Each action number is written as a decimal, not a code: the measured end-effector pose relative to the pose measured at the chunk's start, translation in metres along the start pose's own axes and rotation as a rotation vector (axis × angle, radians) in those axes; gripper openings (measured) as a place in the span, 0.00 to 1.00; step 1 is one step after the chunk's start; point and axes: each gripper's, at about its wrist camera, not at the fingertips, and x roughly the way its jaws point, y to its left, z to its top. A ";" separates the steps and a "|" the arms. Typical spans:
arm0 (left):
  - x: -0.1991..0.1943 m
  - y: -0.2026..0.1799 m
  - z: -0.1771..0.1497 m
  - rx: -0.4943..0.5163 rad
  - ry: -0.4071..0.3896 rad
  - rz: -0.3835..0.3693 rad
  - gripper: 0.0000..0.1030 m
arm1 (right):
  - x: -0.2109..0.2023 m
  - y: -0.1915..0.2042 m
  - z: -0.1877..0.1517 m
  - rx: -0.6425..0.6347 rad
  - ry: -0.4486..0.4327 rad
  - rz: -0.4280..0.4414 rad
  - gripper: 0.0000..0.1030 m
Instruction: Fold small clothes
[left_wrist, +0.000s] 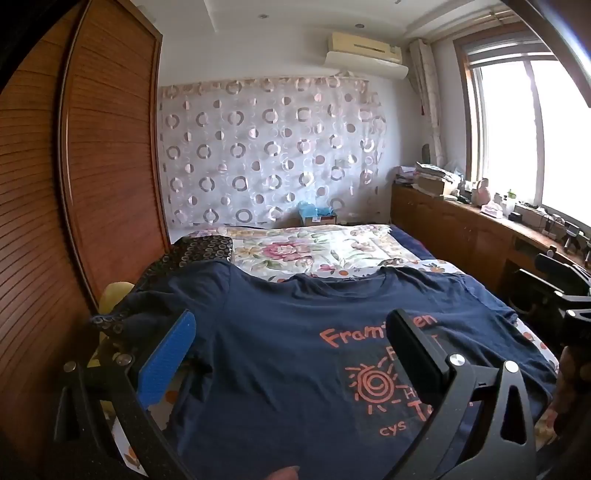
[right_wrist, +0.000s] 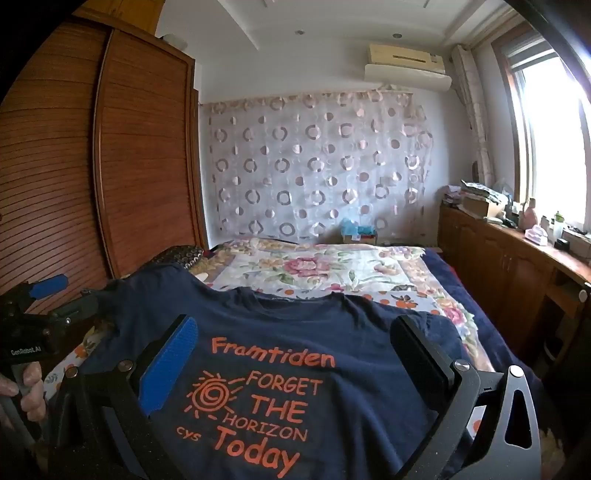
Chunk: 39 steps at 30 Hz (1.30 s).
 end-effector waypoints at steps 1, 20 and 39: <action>0.000 0.000 0.000 0.005 0.005 0.000 1.00 | 0.000 0.000 0.000 0.000 0.000 0.000 1.00; 0.004 -0.001 -0.001 0.013 0.009 0.010 1.00 | -0.002 0.000 -0.001 0.006 -0.009 -0.002 1.00; 0.003 -0.001 -0.001 0.014 0.006 0.009 1.00 | -0.004 0.002 -0.002 0.012 -0.008 -0.014 1.00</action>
